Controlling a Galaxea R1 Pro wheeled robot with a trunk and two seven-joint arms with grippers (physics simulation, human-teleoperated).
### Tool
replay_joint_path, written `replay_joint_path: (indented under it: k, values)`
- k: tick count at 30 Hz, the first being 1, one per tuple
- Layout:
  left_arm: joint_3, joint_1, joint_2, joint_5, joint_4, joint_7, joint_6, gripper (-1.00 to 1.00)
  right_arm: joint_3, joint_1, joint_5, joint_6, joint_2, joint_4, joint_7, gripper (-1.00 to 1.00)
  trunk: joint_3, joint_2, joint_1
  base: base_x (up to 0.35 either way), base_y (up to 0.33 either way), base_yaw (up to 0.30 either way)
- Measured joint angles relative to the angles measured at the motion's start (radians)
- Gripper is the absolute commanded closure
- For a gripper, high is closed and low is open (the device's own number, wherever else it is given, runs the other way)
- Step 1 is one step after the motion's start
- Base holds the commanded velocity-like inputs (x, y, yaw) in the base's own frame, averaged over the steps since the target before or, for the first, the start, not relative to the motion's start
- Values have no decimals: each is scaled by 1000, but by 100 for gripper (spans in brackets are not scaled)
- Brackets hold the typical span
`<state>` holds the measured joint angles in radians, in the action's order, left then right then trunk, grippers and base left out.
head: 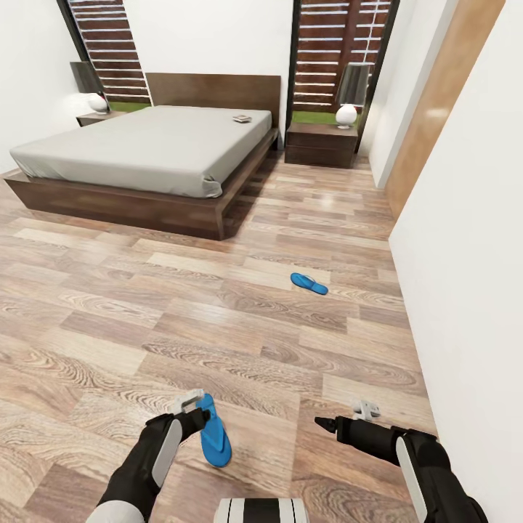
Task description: In the bedroom, move the book from the bed onto either nightstand, and place the two sandals side by side next to the bed.
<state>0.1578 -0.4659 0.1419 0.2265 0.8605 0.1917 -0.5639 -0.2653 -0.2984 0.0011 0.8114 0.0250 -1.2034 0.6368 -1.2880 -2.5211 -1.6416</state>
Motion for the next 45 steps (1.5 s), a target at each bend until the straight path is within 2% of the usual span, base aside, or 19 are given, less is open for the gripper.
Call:
replay_joint_path:
  k: [4,8,11,15,23,45]
  values:
    - [-1,-37,1,2,0,0,-9,-100,1,0,0,0,0,0,0,-100,0,0,0,0,0,0]
    - [-2,-54,3,4,0,-6,-73,-100,0,0,0,0,0,0,0,-100,0,0,0,0,0,0]
    - [-3,-57,2,3,-1,-58,-106,-100,1,0,0,0,0,1,0,-100,0,0,0,0,0,0]
    - [-3,-58,-1,1,-3,-112,-116,-100,1,0,0,0,0,1,0,-100,0,0,0,0,0,0]
    - [-4,-58,-2,-1,-4,-125,-118,-100,-1,0,0,0,0,2,-1,-100,0,0,0,0,0,0]
    - [-5,-58,-1,-1,-7,-123,-101,-100,0,0,0,-1,0,2,-2,-100,-85,-5,-10,0,0,0]
